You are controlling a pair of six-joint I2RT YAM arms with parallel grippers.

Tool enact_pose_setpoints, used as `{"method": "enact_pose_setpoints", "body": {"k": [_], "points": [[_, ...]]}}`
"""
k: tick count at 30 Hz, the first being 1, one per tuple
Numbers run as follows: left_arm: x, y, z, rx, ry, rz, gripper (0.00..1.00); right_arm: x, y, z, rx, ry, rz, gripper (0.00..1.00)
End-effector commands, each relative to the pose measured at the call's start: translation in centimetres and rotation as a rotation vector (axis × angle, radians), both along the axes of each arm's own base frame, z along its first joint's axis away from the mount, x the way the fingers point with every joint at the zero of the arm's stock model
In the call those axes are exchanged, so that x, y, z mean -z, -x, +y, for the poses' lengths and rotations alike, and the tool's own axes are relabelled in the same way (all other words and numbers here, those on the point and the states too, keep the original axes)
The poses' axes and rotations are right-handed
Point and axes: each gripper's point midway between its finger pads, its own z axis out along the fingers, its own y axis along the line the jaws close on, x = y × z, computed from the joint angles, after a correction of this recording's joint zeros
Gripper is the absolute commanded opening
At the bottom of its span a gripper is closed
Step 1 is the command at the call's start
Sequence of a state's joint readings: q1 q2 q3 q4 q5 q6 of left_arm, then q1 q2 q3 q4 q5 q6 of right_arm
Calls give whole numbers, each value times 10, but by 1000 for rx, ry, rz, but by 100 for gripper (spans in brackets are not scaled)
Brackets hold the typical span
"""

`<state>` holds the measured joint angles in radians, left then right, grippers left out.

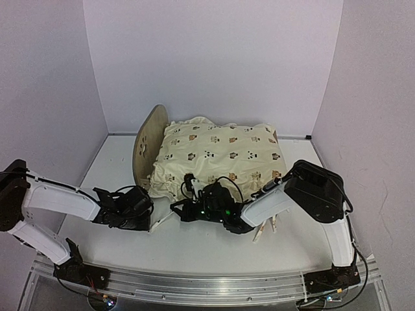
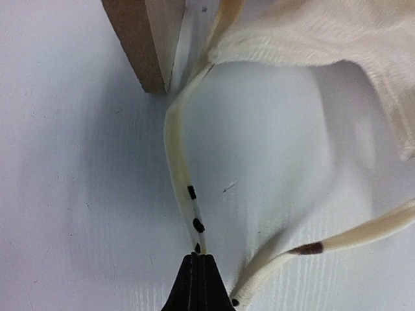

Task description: Set up the pet bed

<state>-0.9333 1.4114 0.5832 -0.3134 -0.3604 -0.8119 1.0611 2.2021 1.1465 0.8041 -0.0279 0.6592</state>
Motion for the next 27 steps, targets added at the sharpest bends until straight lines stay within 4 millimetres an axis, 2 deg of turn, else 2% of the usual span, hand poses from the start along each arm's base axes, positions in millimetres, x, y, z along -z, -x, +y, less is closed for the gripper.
{"method": "enact_pose_setpoints", "body": {"k": [1, 7, 11, 15, 20, 27], "points": [[-42, -3, -21, 64, 108, -44, 0, -4, -3, 16, -11, -34, 15, 0], [-67, 5, -35, 127, 205, -56, 0, 1, -4, 31, -18, -51, 24, 0], [-73, 12, -50, 192, 270, -35, 0, 3, -3, 38, -20, -55, 23, 0], [-72, 22, -68, 268, 343, 3, 0, 7, 1, 42, -30, -52, 25, 0], [-66, 36, -80, 343, 413, 55, 0, 18, 4, 44, -43, -52, 47, 0], [-46, 53, -86, 408, 445, 133, 3, 24, 5, 45, -47, -67, 56, 0]]}}
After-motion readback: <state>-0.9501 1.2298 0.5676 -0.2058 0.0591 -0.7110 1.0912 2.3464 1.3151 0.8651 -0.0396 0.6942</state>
